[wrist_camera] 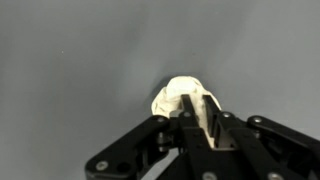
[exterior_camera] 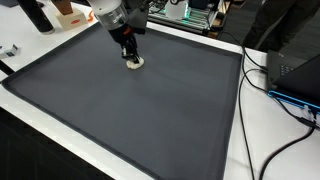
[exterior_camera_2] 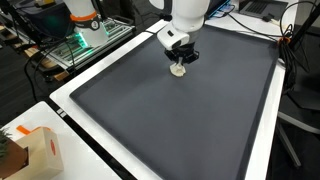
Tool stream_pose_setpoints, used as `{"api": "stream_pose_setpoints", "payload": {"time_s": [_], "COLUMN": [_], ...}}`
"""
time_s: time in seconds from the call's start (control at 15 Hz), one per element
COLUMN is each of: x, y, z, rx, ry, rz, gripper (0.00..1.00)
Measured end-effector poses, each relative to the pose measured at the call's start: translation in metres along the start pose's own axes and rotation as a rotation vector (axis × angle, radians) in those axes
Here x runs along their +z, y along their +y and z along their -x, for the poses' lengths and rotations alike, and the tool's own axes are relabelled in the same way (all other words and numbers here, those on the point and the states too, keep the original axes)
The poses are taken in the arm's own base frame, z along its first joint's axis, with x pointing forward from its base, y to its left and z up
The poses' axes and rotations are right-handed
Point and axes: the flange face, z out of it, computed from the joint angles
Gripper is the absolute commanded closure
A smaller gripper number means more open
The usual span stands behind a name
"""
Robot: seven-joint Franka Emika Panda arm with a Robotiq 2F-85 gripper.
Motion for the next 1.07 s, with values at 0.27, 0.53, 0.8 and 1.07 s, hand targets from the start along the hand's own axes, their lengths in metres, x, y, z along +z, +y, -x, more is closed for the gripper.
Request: {"api": "stream_pose_setpoints", "payload": {"time_s": [0.27,0.53,0.8,1.07], "x": [-0.0004,0.0001,-0.0001,-0.0006], "y": [-0.0004,-0.0006,-0.0015,-0.0025], "z": [0.0001,-0.0002,-0.0001,0.0006], "rx": [-0.001,-0.001,-0.002,-0.004], "ry": [0.001,0.001,0.001,0.002], "rz": [-0.001,0.000,-0.001,-0.002], "gripper": [0.64,0.34,0.05,0.00]}}
